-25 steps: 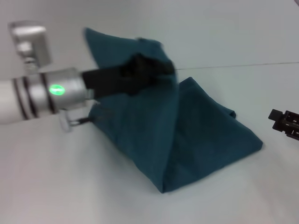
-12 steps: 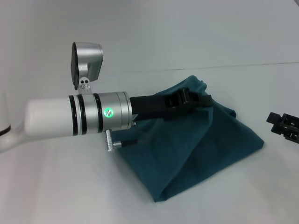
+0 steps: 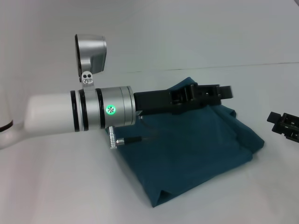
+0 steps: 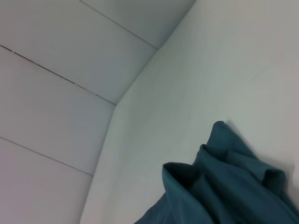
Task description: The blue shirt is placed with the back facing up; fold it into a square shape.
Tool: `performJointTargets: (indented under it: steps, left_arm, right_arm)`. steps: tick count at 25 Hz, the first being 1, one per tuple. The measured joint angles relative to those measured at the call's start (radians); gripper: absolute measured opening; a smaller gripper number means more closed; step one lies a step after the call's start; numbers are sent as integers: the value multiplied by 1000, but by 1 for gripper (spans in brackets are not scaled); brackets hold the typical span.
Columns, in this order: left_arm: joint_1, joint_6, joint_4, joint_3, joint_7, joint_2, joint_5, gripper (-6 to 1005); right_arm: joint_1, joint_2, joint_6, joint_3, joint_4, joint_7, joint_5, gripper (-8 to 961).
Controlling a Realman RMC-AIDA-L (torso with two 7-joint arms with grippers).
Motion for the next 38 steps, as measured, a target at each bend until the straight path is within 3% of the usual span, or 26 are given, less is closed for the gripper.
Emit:
performJointTargets:
  steps: [3, 6, 8, 14, 20, 25, 31, 38]
  left_arm:
    - [12, 80, 15, -7, 44, 4, -29, 291]
    - [67, 116, 66, -10, 32, 7, -57, 351]
    - [120, 106, 98, -14, -9, 10, -68, 574]
    - [283, 86, 140, -22, -154, 52, -76, 766]
    - [384, 175, 168, -24, -212, 94, 18, 754]
    - [440, 246, 214, -69, -220, 92, 108, 754]
    - [476, 273, 220, -122, -204, 84, 114, 754]
    - [475, 284, 220, -133, -193, 81, 106, 754]
  right_arm:
    - [0, -1, 5, 0, 0, 1, -1, 654]
    - [1, -5, 7, 0, 0, 2, -9, 654]
    - [2, -9, 8, -2, 0, 3, -20, 654]
    - [36, -39, 7, -3, -12, 44, -114, 654]
    - [131, -88, -3, -4, -33, 126, -261, 655]
    - [221, -101, -12, -20, -106, 226, -387, 655]
    - [358, -97, 6, -73, -149, 349, -520, 654]
    - [460, -60, 125, -133, -134, 435, -642, 655]
